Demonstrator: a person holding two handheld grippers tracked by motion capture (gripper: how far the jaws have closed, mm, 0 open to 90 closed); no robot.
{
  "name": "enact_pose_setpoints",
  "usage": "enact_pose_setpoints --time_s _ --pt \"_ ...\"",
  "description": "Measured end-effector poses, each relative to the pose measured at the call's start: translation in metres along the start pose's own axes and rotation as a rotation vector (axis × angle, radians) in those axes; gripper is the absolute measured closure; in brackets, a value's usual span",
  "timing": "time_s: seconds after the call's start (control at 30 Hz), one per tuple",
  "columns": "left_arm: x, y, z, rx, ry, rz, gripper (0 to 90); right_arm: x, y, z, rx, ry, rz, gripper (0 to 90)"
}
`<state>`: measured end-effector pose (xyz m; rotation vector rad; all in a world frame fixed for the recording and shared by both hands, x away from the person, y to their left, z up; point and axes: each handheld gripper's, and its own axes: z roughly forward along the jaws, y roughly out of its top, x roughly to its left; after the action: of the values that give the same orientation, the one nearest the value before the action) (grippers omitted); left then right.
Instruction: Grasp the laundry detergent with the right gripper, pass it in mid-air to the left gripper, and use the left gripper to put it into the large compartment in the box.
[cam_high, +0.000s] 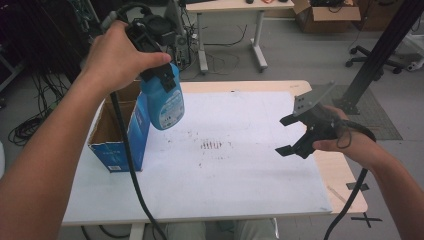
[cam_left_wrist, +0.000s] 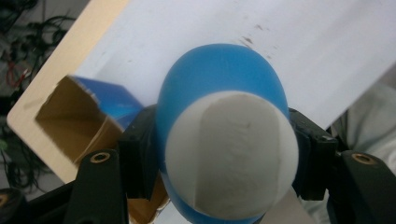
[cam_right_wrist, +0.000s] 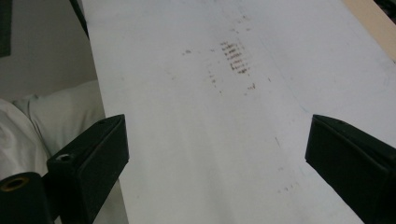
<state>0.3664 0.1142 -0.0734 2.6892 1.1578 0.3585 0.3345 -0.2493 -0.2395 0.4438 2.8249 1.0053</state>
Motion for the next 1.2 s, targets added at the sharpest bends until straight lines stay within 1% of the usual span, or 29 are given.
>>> enact_pose_setpoints --time_s 0.03,0.07,0.1,0.13,0.2,0.27,0.3,0.33,0.4,0.43,0.5,0.53,0.63,0.67,0.73,0.87,1.03,1.13,1.2 --pt "0.003 -0.001 -0.001 -0.003 0.006 -0.024 37.7 -0.001 -0.002 -0.002 0.009 -0.005 0.003 5.9" --pt "0.008 -0.003 -0.003 -0.009 0.02 -0.064 37.8 -0.002 -0.003 -0.003 0.014 -0.008 0.007 6.0" --pt "0.01 -0.005 -0.003 -0.012 0.03 -0.087 37.7 -0.003 -0.005 -0.004 0.022 -0.01 0.016 6.0" --pt "0.015 -0.007 -0.005 -0.018 0.044 -0.126 37.8 -0.004 -0.006 -0.005 0.027 -0.011 0.021 6.0" --pt "0.023 -0.01 -0.007 -0.024 0.063 -0.17 37.8 -0.007 -0.01 -0.007 0.039 -0.013 0.037 5.9" --pt "0.031 -0.013 -0.01 -0.012 0.075 -0.218 37.8 -0.009 -0.014 -0.008 0.045 -0.02 0.047 6.0" --pt "0.034 -0.014 -0.011 -0.007 0.079 -0.233 37.8 -0.01 -0.016 -0.008 0.05 -0.023 0.048 6.0" --pt "0.038 -0.016 -0.013 -0.004 0.088 -0.261 37.8 -0.01 -0.017 -0.008 0.052 -0.025 0.048 6.1" --pt "0.044 -0.019 -0.016 -0.011 0.103 -0.295 37.8 -0.011 -0.02 -0.009 0.055 -0.027 0.048 6.6" --pt "0.048 -0.021 -0.018 -0.007 0.112 -0.323 37.8 -0.011 -0.021 -0.009 0.053 -0.026 0.05 6.6" --pt "0.054 -0.024 -0.019 -0.009 0.125 -0.365 37.8 -0.011 -0.022 -0.01 0.053 -0.023 0.051 6.6" --pt "0.057 -0.026 -0.02 0.0 0.136 -0.39 37.8 -0.011 -0.023 -0.01 0.058 -0.024 0.049 6.6" --pt "0.063 -0.032 -0.018 0.011 0.162 -0.437 37.8 -0.011 -0.025 -0.011 0.067 -0.021 0.044 6.7" --pt "0.064 -0.034 -0.018 0.01 0.168 -0.445 37.8 -0.011 -0.025 -0.011 0.073 -0.02 0.042 6.7" --pt "0.068 -0.039 -0.016 0.008 0.182 -0.487 37.8 -0.011 -0.026 -0.011 0.08 -0.018 0.042 6.7" --pt "0.075 -0.048 -0.012 0.003 0.192 -0.542 37.8 -0.011 -0.028 -0.011 0.087 -0.011 0.043 6.7" --pt "0.084 -0.057 0.001 0.009 0.194 -0.578 37.8 -0.01 -0.028 -0.01 0.103 -0.005 0.038 6.7" --pt "0.089 -0.063 0.011 0.007 0.192 -0.598 37.7 -0.009 -0.028 -0.01 0.116 -0.004 0.039 6.7" --pt "0.092 -0.066 0.017 0.008 0.188 -0.603 37.8 -0.009 -0.028 -0.01 0.126 -0.003 0.039 6.7"
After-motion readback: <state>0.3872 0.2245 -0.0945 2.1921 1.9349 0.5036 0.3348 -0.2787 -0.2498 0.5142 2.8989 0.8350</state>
